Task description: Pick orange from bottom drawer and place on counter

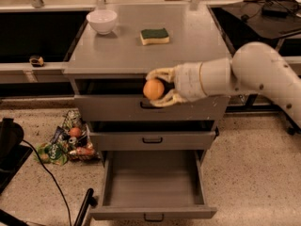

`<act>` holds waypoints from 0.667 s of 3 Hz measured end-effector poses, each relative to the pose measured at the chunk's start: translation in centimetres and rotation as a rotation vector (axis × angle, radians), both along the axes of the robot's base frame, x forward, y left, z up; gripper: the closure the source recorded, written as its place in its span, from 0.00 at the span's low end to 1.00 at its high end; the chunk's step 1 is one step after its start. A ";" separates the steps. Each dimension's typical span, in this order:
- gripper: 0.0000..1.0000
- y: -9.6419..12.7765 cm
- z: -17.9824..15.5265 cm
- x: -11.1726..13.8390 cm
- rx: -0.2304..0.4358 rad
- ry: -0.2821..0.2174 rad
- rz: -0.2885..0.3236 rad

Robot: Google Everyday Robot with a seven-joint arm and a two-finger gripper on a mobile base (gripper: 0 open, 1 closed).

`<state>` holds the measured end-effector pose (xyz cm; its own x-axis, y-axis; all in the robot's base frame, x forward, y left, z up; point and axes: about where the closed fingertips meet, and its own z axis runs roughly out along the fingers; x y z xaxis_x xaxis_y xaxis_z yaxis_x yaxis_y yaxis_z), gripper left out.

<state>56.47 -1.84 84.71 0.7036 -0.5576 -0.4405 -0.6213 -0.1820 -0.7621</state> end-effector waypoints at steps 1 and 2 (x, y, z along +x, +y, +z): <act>1.00 -2.1 3.6 4.7 0.118 -0.020 -0.064; 1.00 -2.9 5.1 5.5 0.134 -0.043 -0.083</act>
Offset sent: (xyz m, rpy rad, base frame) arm 0.0391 -0.0173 0.0310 0.0979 -0.0172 -0.0539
